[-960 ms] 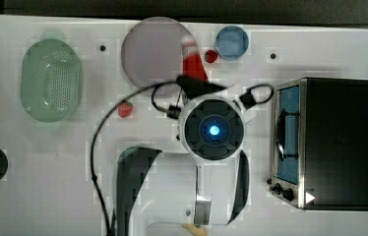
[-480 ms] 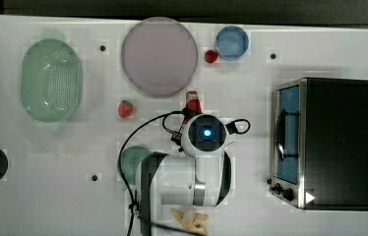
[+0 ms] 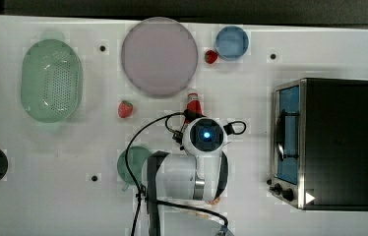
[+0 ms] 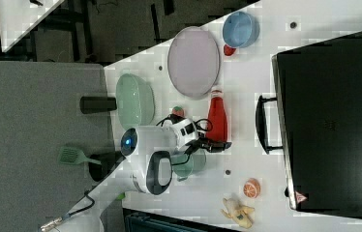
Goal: Pick ketchup from plate and place it on table.
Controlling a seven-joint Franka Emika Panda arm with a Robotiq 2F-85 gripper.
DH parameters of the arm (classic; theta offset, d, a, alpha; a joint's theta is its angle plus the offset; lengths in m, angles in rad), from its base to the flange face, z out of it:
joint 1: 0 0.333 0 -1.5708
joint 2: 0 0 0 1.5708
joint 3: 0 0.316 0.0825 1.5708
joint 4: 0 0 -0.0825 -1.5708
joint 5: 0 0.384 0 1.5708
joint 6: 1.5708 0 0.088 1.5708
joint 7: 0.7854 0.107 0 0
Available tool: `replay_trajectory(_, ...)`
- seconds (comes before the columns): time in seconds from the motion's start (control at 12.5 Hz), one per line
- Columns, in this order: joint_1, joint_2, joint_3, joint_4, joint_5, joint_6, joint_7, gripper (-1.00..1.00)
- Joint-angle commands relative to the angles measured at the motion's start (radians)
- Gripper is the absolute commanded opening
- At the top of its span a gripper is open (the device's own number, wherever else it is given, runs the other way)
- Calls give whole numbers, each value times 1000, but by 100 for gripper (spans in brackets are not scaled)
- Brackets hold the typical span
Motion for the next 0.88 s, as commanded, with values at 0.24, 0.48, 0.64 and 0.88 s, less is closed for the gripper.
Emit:
replay_trajectory(0.24,2,-127,22,52,9,-45,65,100)
replay_trajectory(0.48,3,-245,39,150,12,-273,229,100)
replay_trajectory(0.64,3,-325,52,248,13,-414,335,100)
replay_trajectory(0.88,3,-415,61,402,13,-604,451,100)
